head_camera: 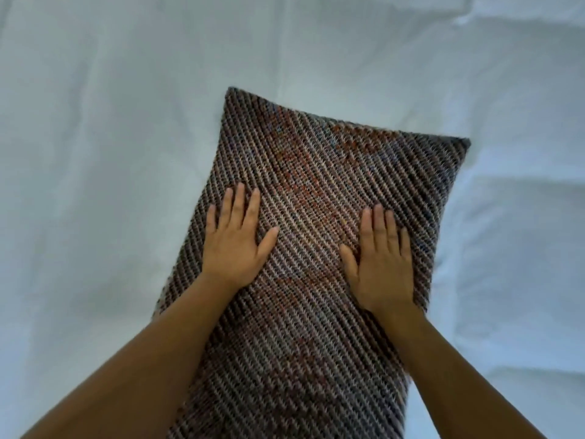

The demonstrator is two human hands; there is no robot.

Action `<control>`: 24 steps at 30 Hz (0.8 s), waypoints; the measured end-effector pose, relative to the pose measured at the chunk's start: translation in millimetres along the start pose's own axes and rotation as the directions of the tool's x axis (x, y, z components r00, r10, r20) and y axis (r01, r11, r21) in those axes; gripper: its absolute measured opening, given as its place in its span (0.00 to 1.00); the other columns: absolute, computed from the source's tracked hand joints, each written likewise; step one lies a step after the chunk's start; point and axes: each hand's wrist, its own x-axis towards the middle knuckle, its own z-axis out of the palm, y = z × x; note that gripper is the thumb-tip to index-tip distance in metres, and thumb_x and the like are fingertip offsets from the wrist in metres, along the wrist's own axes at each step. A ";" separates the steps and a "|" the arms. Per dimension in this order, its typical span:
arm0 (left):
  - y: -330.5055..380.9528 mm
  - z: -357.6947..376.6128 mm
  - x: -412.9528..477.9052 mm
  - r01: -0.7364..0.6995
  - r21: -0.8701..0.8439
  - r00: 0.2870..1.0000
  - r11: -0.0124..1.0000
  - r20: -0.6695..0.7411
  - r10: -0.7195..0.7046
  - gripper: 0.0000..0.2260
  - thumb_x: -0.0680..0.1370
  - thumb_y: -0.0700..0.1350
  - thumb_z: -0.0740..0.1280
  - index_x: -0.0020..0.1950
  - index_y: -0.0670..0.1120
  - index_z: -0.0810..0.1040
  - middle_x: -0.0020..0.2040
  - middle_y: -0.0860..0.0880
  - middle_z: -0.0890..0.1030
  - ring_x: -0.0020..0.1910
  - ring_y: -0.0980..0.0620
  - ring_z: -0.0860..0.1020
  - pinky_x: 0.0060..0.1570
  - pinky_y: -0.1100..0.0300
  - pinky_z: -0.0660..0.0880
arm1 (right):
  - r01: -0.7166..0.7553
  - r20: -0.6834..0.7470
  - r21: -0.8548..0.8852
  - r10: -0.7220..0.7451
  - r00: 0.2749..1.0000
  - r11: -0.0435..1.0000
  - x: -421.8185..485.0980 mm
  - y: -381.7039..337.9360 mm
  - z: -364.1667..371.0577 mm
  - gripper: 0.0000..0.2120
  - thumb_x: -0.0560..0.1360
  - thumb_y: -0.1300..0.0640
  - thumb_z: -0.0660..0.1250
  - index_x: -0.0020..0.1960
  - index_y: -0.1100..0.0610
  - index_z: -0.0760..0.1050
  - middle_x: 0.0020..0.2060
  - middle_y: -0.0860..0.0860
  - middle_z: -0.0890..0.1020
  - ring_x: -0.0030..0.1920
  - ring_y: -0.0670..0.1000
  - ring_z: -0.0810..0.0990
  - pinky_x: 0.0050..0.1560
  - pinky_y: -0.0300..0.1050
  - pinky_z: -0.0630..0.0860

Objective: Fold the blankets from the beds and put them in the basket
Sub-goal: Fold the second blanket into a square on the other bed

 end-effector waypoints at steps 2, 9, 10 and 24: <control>4.5 -1.9 2.9 0.011 0.013 0.999 1.000 0.044 -0.012 0.32 0.76 0.66 0.38 0.74 0.51 0.34 0.77 0.46 0.39 0.74 0.50 0.36 0.68 0.52 0.31 | -0.054 0.070 -0.030 0.056 0.996 0.998 -1.8 7.4 -1.9 0.34 0.76 0.38 0.37 0.76 0.57 0.40 0.76 0.56 0.46 0.76 0.54 0.44 0.72 0.50 0.36; 37.6 -10.7 -44.8 -0.069 0.010 0.997 0.998 -0.015 0.069 0.29 0.76 0.61 0.33 0.71 0.48 0.30 0.73 0.47 0.32 0.71 0.48 0.30 0.66 0.48 0.30 | -0.060 -0.001 0.116 0.061 0.998 0.991 -15.5 -46.4 -19.5 0.31 0.79 0.42 0.40 0.74 0.58 0.35 0.75 0.56 0.39 0.74 0.53 0.36 0.72 0.51 0.35; 35.4 -5.8 -63.1 -0.096 0.006 0.995 0.995 -0.013 0.096 0.28 0.75 0.61 0.31 0.71 0.48 0.29 0.73 0.47 0.32 0.70 0.48 0.29 0.66 0.47 0.29 | 0.018 -0.026 0.162 -0.014 1.000 0.987 -36.4 -63.7 -15.2 0.30 0.79 0.42 0.39 0.73 0.57 0.35 0.74 0.54 0.40 0.74 0.53 0.37 0.72 0.51 0.35; -27.5 21.7 -176.7 0.143 -0.063 0.987 0.988 0.078 -0.138 0.37 0.75 0.66 0.39 0.72 0.43 0.30 0.74 0.42 0.32 0.73 0.44 0.32 0.68 0.44 0.33 | -0.377 0.176 -0.030 0.376 0.910 0.926 -165.6 -18.9 26.8 0.35 0.75 0.34 0.37 0.75 0.51 0.32 0.75 0.56 0.35 0.75 0.57 0.34 0.73 0.60 0.36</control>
